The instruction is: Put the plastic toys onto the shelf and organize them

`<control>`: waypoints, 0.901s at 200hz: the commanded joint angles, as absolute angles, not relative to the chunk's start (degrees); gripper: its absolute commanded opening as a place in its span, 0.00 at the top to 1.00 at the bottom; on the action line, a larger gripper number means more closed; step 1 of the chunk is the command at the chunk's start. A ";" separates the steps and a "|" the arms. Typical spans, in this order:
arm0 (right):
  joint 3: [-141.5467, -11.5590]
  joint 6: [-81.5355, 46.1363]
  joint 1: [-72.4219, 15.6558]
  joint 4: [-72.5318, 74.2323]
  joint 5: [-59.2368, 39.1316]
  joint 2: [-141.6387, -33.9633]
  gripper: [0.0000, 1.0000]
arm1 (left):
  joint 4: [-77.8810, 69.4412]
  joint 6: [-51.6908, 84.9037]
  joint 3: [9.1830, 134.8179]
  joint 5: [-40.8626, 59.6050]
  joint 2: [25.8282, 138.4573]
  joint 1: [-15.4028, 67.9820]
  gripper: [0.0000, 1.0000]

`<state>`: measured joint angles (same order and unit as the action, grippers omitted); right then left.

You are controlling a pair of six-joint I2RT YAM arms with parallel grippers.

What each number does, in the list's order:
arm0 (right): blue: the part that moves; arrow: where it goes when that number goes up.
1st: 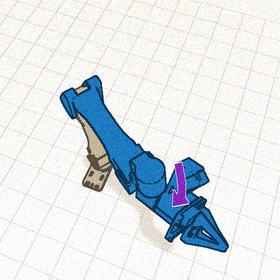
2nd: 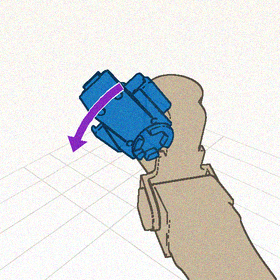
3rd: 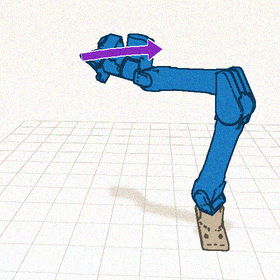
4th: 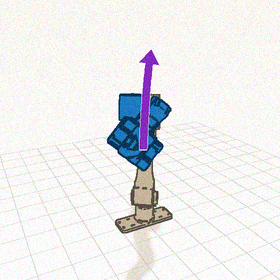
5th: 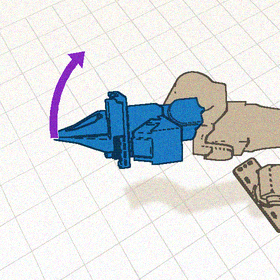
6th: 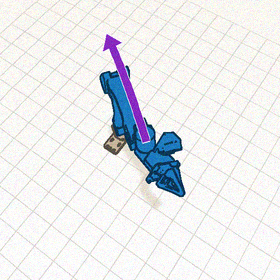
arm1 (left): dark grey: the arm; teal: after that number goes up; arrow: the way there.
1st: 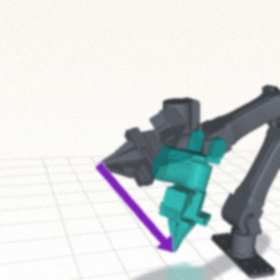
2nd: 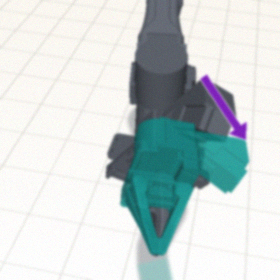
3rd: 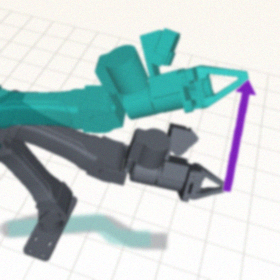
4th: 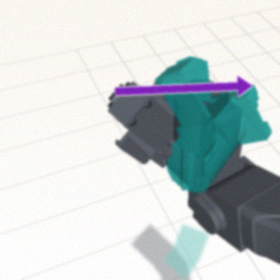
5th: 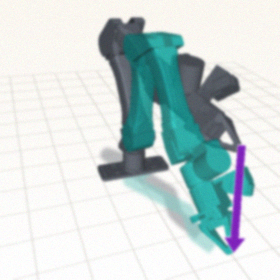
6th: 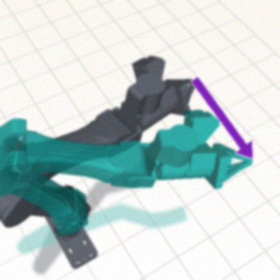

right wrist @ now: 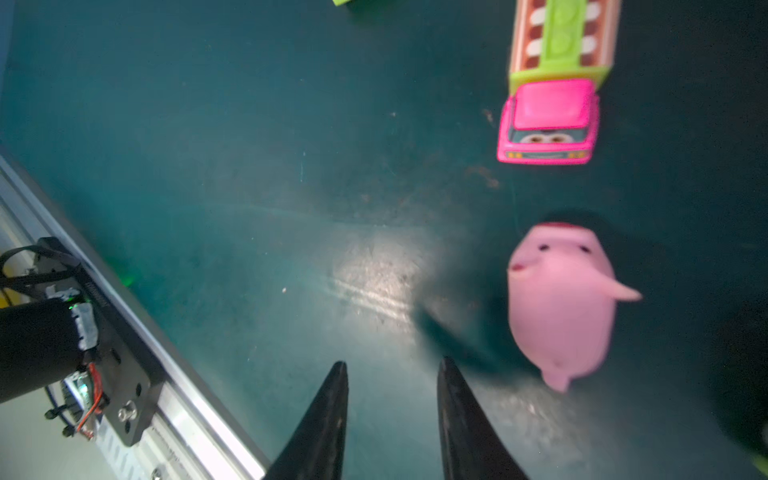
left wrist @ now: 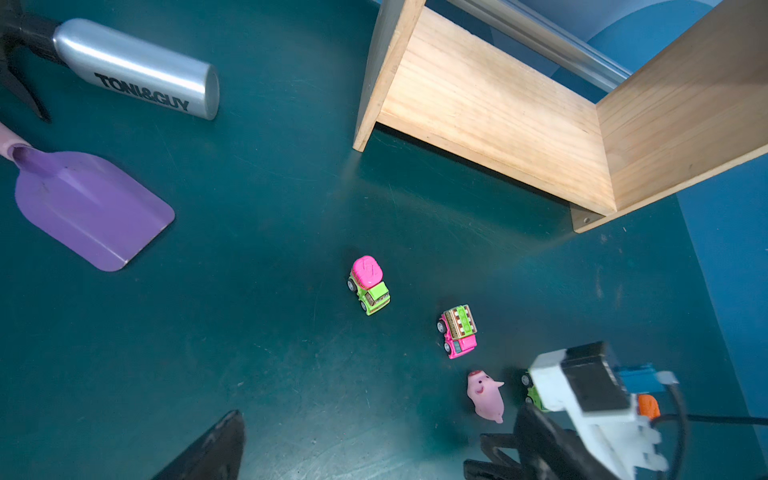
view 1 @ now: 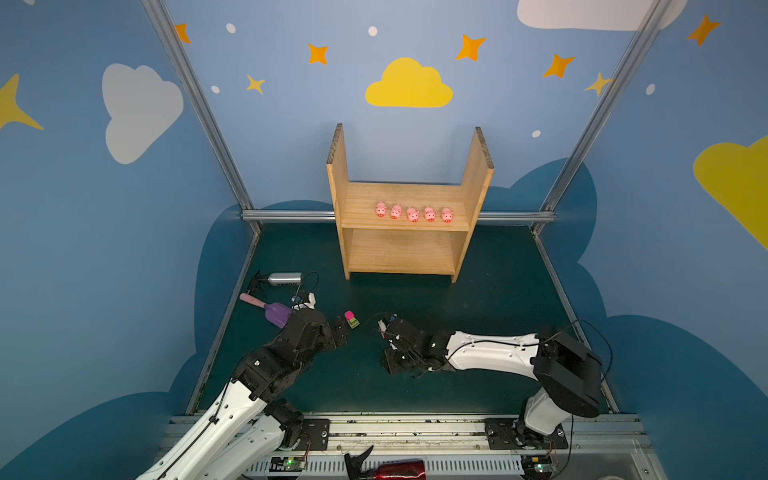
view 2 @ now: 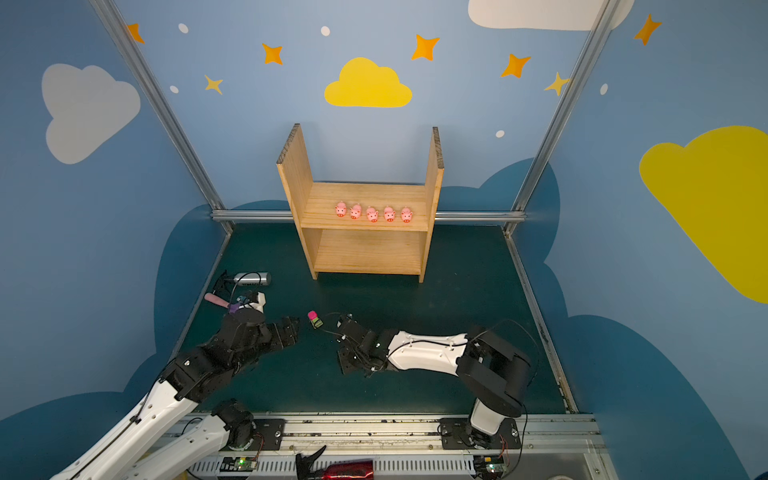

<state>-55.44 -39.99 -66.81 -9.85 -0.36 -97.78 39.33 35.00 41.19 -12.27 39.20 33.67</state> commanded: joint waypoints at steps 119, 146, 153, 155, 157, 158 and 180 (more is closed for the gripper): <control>-51.24 -36.64 -58.66 -10.52 -0.62 -96.96 0.64 | 36.83 34.94 40.95 -14.15 41.70 33.00 0.00; -50.91 -35.36 -57.30 -12.15 0.06 -95.90 0.63 | 36.22 34.81 41.25 -13.97 42.87 32.99 0.00; -50.84 -34.96 -56.93 -12.49 0.33 -95.59 0.62 | 36.13 34.80 41.31 -13.97 43.10 32.97 0.00; -50.83 -34.91 -56.84 -12.53 0.41 -95.55 0.62 | 36.06 34.74 41.33 -13.97 43.21 32.96 0.00; -50.81 -34.79 -56.68 -12.60 0.48 -95.50 0.62 | 36.04 34.72 41.31 -13.97 43.28 32.96 0.00; -50.80 -34.75 -56.64 -12.63 0.50 -95.52 0.62 | 36.04 34.72 41.31 -13.97 43.30 32.96 0.00; -51.02 -33.60 -55.25 -12.83 0.62 -95.41 0.58 | 35.60 34.63 41.58 -14.15 43.98 32.94 0.00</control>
<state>-51.40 -35.75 -56.40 -10.96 -0.51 -96.90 36.49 34.96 41.19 -13.37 43.55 33.26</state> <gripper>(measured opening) 0.405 0.998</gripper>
